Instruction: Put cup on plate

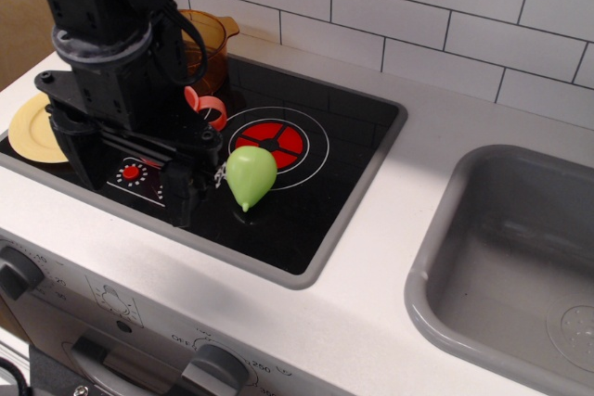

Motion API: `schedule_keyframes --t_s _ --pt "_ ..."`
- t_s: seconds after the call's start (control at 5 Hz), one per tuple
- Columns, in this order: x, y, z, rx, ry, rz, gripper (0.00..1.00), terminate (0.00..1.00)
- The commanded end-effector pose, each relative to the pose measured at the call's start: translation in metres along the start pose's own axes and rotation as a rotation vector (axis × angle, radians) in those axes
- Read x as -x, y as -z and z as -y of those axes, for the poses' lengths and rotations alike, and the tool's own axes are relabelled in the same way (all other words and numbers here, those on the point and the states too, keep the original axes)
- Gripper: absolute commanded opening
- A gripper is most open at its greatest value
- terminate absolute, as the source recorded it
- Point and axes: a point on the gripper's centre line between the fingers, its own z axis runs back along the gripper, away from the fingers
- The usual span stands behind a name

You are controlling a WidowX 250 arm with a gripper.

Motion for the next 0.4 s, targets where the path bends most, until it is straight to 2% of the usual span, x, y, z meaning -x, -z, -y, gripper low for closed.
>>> schedule_keyframes --t_s 0.0,0.2 --pt "0.000 0.000 0.000 0.000 0.000 0.000 1.00 0.00" --pt "-0.014 -0.006 -0.013 -0.016 0.076 0.035 1.00 0.00"
